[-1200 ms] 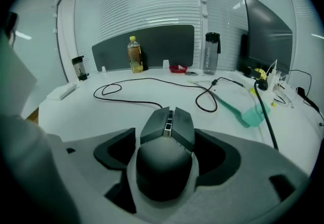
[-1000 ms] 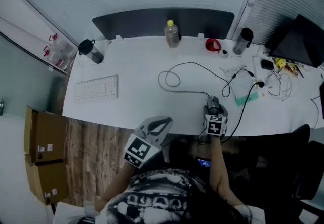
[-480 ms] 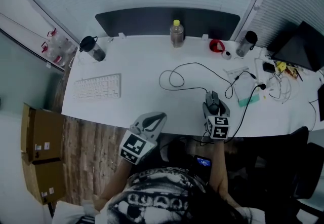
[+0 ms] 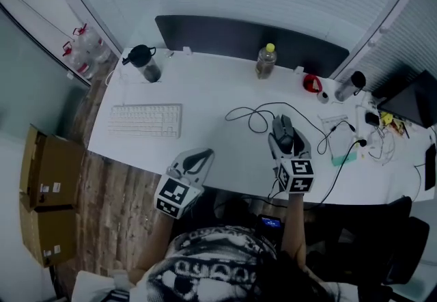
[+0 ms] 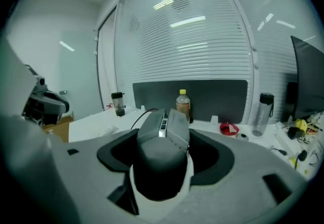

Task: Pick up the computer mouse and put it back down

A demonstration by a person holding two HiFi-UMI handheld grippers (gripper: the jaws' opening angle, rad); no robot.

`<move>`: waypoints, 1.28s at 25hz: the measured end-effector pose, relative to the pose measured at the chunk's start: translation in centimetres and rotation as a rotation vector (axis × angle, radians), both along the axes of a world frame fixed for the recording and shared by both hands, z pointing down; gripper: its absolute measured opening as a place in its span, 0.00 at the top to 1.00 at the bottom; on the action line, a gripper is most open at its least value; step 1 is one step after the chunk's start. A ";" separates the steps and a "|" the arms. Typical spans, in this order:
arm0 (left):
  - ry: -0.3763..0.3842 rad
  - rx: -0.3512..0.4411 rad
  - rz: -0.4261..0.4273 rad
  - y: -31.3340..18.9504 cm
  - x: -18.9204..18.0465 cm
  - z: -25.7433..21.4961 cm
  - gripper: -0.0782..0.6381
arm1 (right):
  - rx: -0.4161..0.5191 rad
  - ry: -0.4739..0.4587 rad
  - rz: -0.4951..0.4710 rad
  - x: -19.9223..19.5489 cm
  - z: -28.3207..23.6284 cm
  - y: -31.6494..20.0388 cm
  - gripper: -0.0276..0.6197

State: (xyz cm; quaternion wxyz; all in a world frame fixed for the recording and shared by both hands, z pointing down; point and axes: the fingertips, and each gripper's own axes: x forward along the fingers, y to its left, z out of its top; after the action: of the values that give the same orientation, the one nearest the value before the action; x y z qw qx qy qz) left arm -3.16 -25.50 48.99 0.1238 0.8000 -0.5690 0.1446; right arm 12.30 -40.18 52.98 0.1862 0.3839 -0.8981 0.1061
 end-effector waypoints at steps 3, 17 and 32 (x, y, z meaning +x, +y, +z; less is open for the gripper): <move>0.011 0.008 -0.052 -0.3 -3.6 -1.0 0.88 | 0.027 -0.006 -0.043 -4.0 -1.6 -0.6 0.49; 0.035 -0.010 -0.130 -0.9 -16.2 0.3 0.88 | -0.056 0.007 -0.206 -21.3 1.5 -0.7 0.49; 0.044 -0.044 -0.157 1.0 -22.8 2.6 0.88 | -0.264 0.223 -0.281 -30.0 15.6 3.4 0.49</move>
State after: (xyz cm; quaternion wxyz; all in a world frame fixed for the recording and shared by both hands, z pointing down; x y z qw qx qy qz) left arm -25.99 -24.48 51.61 0.1647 0.7529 -0.6240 0.1293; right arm -17.67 -36.82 68.62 0.3458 0.2368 -0.8950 0.1529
